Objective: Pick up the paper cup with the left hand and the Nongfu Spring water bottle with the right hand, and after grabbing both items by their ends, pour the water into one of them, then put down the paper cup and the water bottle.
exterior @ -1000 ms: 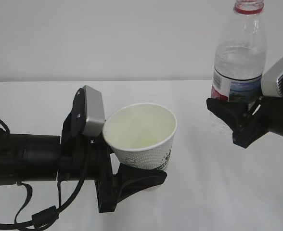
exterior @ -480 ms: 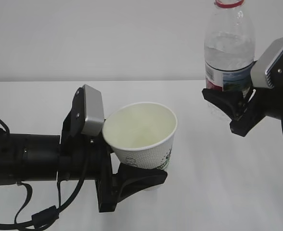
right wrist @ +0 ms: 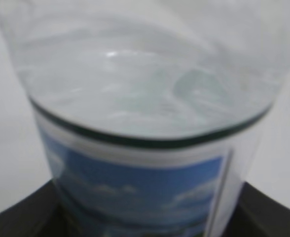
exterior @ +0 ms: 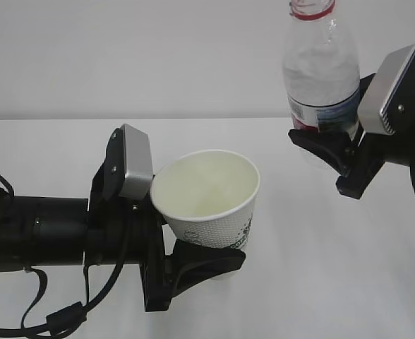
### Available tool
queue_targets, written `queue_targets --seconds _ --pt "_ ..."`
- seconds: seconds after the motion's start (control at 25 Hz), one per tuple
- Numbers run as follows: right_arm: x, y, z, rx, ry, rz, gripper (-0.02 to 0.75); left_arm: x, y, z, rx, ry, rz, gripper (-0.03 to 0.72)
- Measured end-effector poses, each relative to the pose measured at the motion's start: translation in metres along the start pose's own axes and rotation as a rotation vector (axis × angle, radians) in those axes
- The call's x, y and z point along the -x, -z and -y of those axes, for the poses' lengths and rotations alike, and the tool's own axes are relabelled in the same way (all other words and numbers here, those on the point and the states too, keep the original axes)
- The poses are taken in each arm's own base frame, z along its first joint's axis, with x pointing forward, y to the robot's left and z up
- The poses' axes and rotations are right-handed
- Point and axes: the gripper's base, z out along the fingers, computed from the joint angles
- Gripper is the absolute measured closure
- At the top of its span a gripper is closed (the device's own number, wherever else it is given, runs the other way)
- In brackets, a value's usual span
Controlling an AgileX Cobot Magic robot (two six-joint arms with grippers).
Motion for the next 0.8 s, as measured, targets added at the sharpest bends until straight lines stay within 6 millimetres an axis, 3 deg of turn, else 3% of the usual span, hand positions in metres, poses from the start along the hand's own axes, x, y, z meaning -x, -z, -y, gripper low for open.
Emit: queue_targets --seconds 0.8 --pt "0.012 -0.006 0.014 0.038 0.257 -0.027 0.257 0.003 0.002 0.002 -0.015 0.007 -0.011 0.137"
